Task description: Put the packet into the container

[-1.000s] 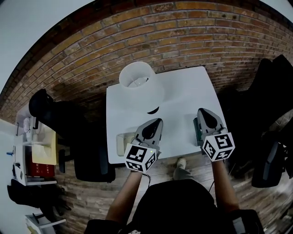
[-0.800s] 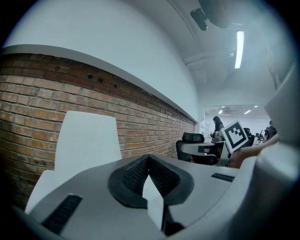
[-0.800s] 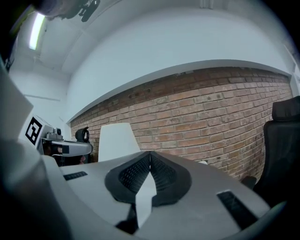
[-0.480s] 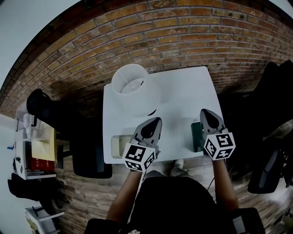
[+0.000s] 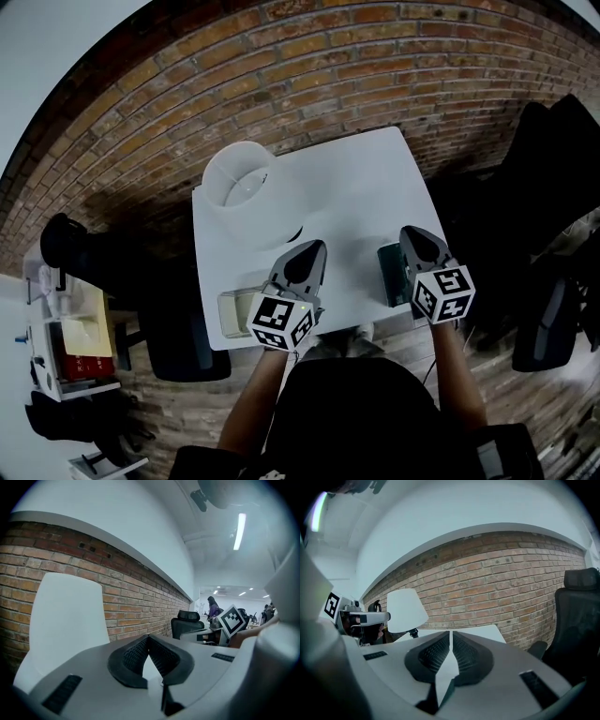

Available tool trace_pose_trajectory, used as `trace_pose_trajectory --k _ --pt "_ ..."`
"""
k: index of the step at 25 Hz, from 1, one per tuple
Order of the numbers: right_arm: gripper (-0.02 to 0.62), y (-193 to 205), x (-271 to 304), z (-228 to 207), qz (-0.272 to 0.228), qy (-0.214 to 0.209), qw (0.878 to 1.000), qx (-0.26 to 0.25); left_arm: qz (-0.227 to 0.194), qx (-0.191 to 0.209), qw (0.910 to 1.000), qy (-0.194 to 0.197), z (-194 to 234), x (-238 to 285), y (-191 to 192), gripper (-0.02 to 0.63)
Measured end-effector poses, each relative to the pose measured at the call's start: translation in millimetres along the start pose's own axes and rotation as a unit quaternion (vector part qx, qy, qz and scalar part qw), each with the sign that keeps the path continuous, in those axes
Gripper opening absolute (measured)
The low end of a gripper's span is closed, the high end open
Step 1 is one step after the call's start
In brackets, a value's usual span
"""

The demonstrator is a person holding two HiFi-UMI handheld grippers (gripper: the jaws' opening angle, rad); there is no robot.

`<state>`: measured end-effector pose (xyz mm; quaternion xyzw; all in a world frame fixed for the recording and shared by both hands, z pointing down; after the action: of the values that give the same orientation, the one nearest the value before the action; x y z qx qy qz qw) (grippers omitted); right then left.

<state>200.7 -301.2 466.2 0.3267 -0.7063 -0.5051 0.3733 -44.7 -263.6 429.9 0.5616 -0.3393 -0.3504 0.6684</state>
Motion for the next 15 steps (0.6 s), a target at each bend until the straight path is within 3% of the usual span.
trace_pose_trajectory --k 3,5,12,15 --pt "0.006 5.7 -5.0 1.5 0.024 0.022 0.999 -0.015 -0.002 -0.008 0.9997 0.021 0.2 5.5 0.4 0.005" --pt "0.073 12.1 -6.4 3.8 0.042 0.033 0.998 -0.025 -0.004 -0.013 0.9994 0.032 1.7 7.3 0.3 0.005" --pt "0.221 46.4 -9.5 8.8 0.116 0.068 0.990 -0.047 -0.010 -0.028 0.9980 0.056 11.5 3.9 0.8 0.005" --pt "0.319 67.4 -10.3 6.7 0.138 0.084 0.986 -0.043 -0.009 -0.028 0.9975 0.065 11.5 -0.8 3.1 0.005"
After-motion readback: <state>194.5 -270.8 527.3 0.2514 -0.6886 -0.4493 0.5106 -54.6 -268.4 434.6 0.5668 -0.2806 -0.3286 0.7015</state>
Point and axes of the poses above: the fingertips, and each gripper's own axes: x forward along the fingers, z to its left, y out of its underside, the point moved 8 cm from there along -x, backward along the fingers, and after that the axes turned 9 degrees about -z, right-handed, at the moved point
